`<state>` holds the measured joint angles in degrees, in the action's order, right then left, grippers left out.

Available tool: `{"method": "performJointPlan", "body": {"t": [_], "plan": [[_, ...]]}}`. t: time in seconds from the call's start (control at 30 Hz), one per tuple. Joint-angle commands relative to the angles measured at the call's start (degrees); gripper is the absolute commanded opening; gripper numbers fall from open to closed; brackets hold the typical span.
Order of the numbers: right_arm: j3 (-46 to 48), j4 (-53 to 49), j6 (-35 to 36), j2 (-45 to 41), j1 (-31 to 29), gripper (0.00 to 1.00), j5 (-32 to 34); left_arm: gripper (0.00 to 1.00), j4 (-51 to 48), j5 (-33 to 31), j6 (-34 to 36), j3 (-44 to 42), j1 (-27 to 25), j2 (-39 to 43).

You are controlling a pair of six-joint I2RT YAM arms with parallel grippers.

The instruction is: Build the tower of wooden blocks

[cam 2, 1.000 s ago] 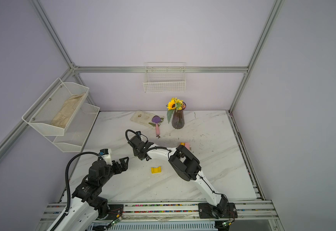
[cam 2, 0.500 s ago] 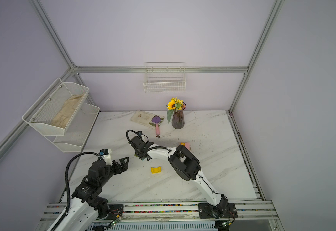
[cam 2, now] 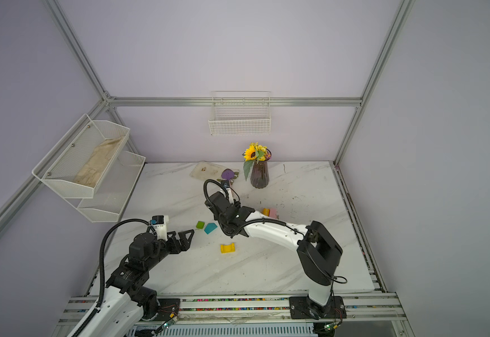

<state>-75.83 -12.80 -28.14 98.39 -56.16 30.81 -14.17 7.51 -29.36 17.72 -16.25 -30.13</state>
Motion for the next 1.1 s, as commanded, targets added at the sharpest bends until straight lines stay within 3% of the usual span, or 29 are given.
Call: {"method": "performJointPlan", "body": {"t": [0.0,0.27,0.4,0.83,0.9,1.07], "plan": [[6.71,-1.44,-2.02,-6.04,1.35,0.17,6.54,1.0,3.01,2.16,1.33,-1.87,0.12,0.06],[18.31,-4.4,-3.5,-21.07,7.15,0.16,9.16,1.0,4.13,3.45,1.41,-1.98,0.08,-1.02],[20.64,-5.86,-3.94,-24.23,10.21,0.16,6.95,1.0,4.94,4.95,1.51,-2.07,0.06,-1.5],[16.44,-13.75,-5.88,-15.68,12.56,0.06,7.43,1.0,5.2,4.61,1.4,-1.81,0.08,-3.01],[15.8,-14.23,-5.94,-13.45,13.35,0.0,7.21,1.0,5.33,4.82,1.4,-1.81,0.08,-3.25],[13.66,-14.98,-5.79,-8.92,14.98,0.0,5.8,1.0,5.25,4.62,1.41,-1.72,0.08,-3.43]]}}
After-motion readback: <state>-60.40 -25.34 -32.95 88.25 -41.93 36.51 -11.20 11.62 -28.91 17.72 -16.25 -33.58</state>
